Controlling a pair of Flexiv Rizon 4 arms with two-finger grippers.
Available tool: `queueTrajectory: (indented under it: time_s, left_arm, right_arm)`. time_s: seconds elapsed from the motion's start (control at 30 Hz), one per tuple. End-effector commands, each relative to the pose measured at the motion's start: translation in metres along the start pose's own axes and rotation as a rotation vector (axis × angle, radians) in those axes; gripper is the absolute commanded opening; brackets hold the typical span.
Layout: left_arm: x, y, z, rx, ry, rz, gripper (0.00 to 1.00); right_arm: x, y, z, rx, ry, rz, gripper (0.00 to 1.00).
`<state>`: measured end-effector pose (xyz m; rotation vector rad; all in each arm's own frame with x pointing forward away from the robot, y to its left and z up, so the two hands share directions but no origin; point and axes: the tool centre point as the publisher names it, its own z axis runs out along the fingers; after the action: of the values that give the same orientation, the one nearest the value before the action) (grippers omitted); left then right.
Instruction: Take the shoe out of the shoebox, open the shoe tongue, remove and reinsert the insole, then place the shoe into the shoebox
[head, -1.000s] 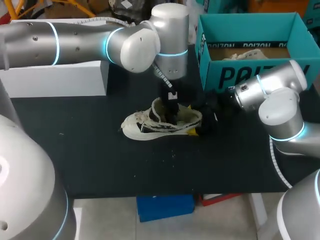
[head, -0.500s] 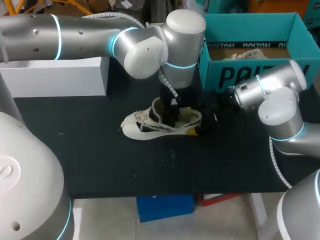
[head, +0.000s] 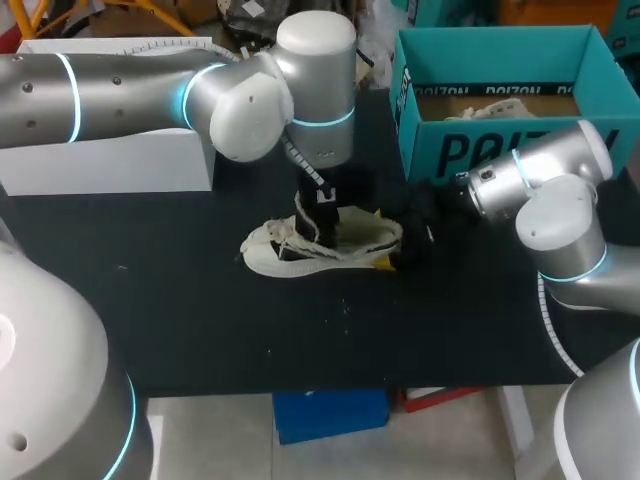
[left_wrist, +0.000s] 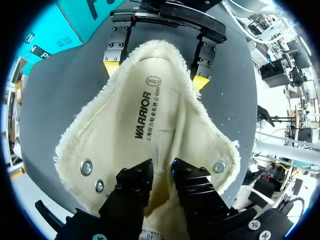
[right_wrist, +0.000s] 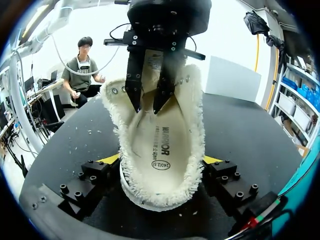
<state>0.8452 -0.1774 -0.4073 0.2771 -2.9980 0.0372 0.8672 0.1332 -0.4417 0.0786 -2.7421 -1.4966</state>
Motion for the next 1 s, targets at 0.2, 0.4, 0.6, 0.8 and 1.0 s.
queueTrajectory:
  time_s: [0.2,0.4,0.6,0.8,1.0]
  left_arm:
    - [-0.008,0.004,-0.006,0.093,0.073,0.058,0.00]
    - [-0.004,-0.001,-0.013,0.104,0.080,0.078,0.00]
    - [0.000,-0.009,-0.018,0.118,0.099,0.099,0.00]
    - [0.003,-0.017,-0.020,0.122,0.121,0.118,0.00]
    - [0.008,-0.024,-0.014,0.120,0.153,0.132,0.00]
  right_arm:
    - [-0.001,-0.004,0.000,0.002,0.000,0.001,0.00]
    - [-0.001,-0.004,0.000,0.002,0.000,0.001,0.00]
    - [-0.001,-0.004,0.000,0.002,0.000,0.001,0.00]
    - [-0.001,-0.004,0.000,0.002,0.000,0.001,0.00]
    - [-0.001,-0.004,0.000,0.002,0.000,0.001,0.00]
